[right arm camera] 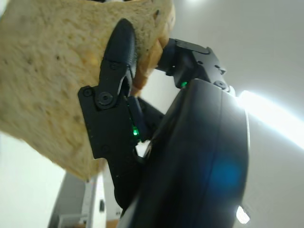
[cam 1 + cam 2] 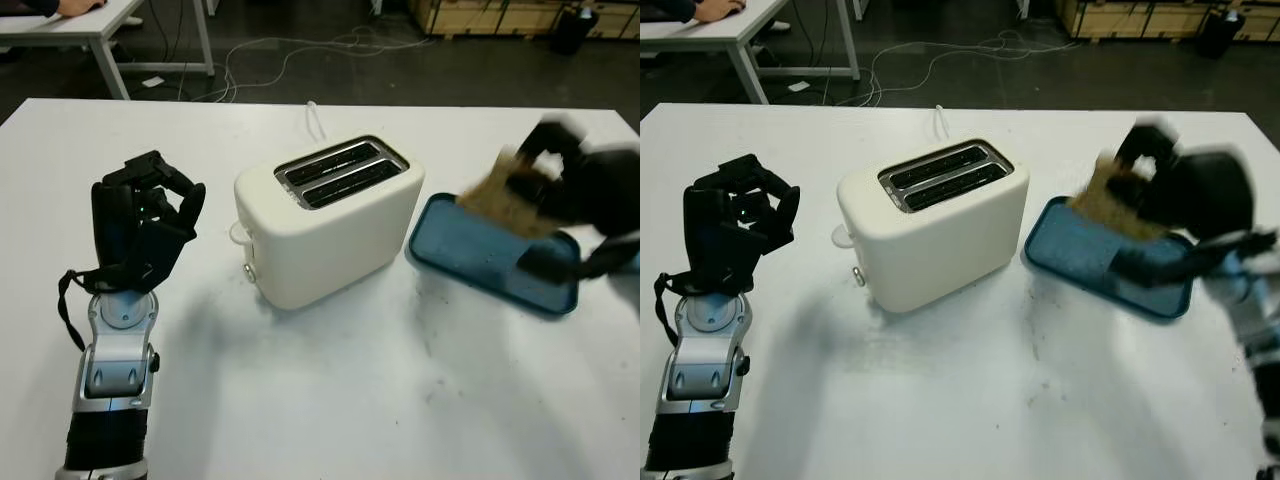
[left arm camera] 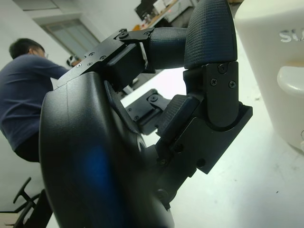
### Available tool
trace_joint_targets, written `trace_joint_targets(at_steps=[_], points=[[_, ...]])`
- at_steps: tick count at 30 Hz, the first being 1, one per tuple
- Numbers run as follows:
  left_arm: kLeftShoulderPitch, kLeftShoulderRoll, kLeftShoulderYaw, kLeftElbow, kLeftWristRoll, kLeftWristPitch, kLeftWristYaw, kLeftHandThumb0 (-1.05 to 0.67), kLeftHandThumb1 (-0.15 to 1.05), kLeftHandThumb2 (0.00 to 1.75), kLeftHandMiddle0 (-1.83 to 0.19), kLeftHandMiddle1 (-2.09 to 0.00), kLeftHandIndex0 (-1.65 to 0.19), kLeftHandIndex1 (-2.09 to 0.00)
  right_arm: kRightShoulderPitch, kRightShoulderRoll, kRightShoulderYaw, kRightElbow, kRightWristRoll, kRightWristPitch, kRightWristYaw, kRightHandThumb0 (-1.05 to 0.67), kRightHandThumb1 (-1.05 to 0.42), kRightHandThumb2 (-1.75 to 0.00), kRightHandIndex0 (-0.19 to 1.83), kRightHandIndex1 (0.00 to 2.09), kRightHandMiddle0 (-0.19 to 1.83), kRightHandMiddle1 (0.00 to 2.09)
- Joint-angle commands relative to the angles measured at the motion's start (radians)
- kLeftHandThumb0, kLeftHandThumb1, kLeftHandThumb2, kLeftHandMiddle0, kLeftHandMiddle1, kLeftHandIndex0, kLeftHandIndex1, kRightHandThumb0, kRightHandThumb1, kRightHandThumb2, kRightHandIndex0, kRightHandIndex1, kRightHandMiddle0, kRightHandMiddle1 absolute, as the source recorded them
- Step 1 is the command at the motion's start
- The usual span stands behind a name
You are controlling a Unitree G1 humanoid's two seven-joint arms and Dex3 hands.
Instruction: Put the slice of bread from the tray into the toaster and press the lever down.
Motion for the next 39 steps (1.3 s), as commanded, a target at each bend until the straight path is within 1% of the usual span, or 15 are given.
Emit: trace_joint_targets(at_steps=[1,3,6,9,11,15,18,20,21,24,26,31,34,37,39], points=[[-0.006,0.000,-0.004,0.001,0.006,-0.006,0.002,-0.88,0.56,0.83,-1.29,-1.46,-1.07,-1.45,-0.125,-0.003,-0.005,0.093,0.105,-0.081,0.115,-0.51,-0.92,-0.51,0.46,1.75,0.12,1.75],[-0.005,-0.001,-0.006,-0.001,0.008,-0.005,0.004,-0.88,0.56,0.83,-1.29,-1.46,-1.08,-1.45,-0.242,0.015,0.002,0.194,0.176,-0.135,0.220,-0.50,-0.92,-0.43,0.30,1.75,0.08,1.75],[-0.002,0.002,-0.007,0.000,0.012,-0.010,0.005,-0.87,0.56,0.84,-1.29,-1.46,-1.07,-1.45,-0.413,0.047,0.015,0.301,0.230,-0.137,0.356,-0.53,-0.92,-0.37,0.30,1.75,0.16,1.75],[0.002,0.003,-0.006,-0.005,0.011,-0.006,0.004,-0.87,0.56,0.84,-1.29,-1.46,-1.07,-1.44,-0.558,0.089,0.022,0.377,0.270,-0.122,0.469,-0.52,-0.92,-0.31,0.40,1.75,0.25,1.75],[0.004,0.003,-0.005,-0.008,0.009,-0.006,0.003,-0.86,0.56,0.84,-1.29,-1.46,-1.07,-1.45,-0.645,0.129,0.013,0.426,0.322,-0.086,0.563,-0.57,-0.92,-0.27,0.49,1.75,0.33,1.75],[0.006,0.000,0.000,-0.008,0.003,-0.005,0.005,-0.86,0.55,0.84,-1.29,-1.46,-1.07,-1.46,-0.775,0.219,0.017,0.471,0.345,0.064,0.610,-0.54,-0.92,-0.19,0.81,1.75,0.65,1.75],[0.006,0.000,0.001,-0.005,0.003,-0.010,0.005,-0.86,0.55,0.84,-1.29,-1.46,-1.07,-1.46,-0.847,0.286,0.013,0.508,0.364,0.174,0.651,-0.54,-0.92,-0.16,0.97,1.75,0.80,1.75],[0.006,0.002,-0.001,-0.005,0.010,-0.008,0.007,-0.88,0.55,0.85,-1.29,-1.47,-1.07,-1.46,-0.873,0.323,0.016,0.530,0.362,0.211,0.660,-0.50,-0.92,-0.16,1.05,1.75,0.87,1.75],[0.007,0.002,-0.001,-0.002,0.008,-0.012,0.007,-0.88,0.55,0.85,-1.29,-1.47,-1.07,-1.46,-0.880,0.341,0.017,0.540,0.365,0.218,0.668,-0.49,-0.92,-0.15,1.05,1.75,0.87,1.75],[0.008,0.003,0.000,0.005,0.006,-0.024,0.007,-0.87,0.55,0.85,-1.29,-1.47,-1.07,-1.47,-0.882,0.385,0.018,0.562,0.375,0.206,0.712,-0.46,-0.92,-0.24,1.11,1.75,0.92,1.75],[0.008,0.003,0.001,0.009,0.003,-0.032,0.007,-0.87,0.56,0.84,-1.30,-1.47,-1.08,-1.47,-0.876,0.405,0.032,0.563,0.361,0.190,0.724,-0.51,-0.92,-0.28,1.13,1.75,0.94,1.75],[0.010,0.002,0.001,0.004,0.014,-0.025,0.014,-0.88,0.57,0.84,-1.30,-1.48,-1.08,-1.48,-0.850,0.427,0.055,0.561,0.352,0.154,0.778,-0.56,-0.92,-0.31,1.15,1.75,0.96,1.75],[0.011,0.000,0.003,0.000,0.013,-0.020,0.014,-0.89,0.56,0.84,-1.30,-1.48,-1.08,-1.49,-0.840,0.430,0.057,0.568,0.365,0.179,0.843,-0.51,-0.92,-0.34,1.12,1.75,0.93,1.75],[0.012,0.000,0.005,0.001,0.008,-0.024,0.008,-0.88,0.56,0.84,-1.30,-1.48,-1.07,-1.49,-0.824,0.422,0.075,0.572,0.342,0.170,0.859,-0.50,-0.92,-0.34,1.11,1.75,0.92,1.75],[0.013,0.000,0.005,0.001,0.009,-0.023,0.008,-0.88,0.56,0.83,-1.29,-1.48,-1.06,-1.49,-0.819,0.417,0.086,0.578,0.333,0.203,0.870,-0.49,-0.92,-0.35,1.11,1.75,0.91,1.75]])
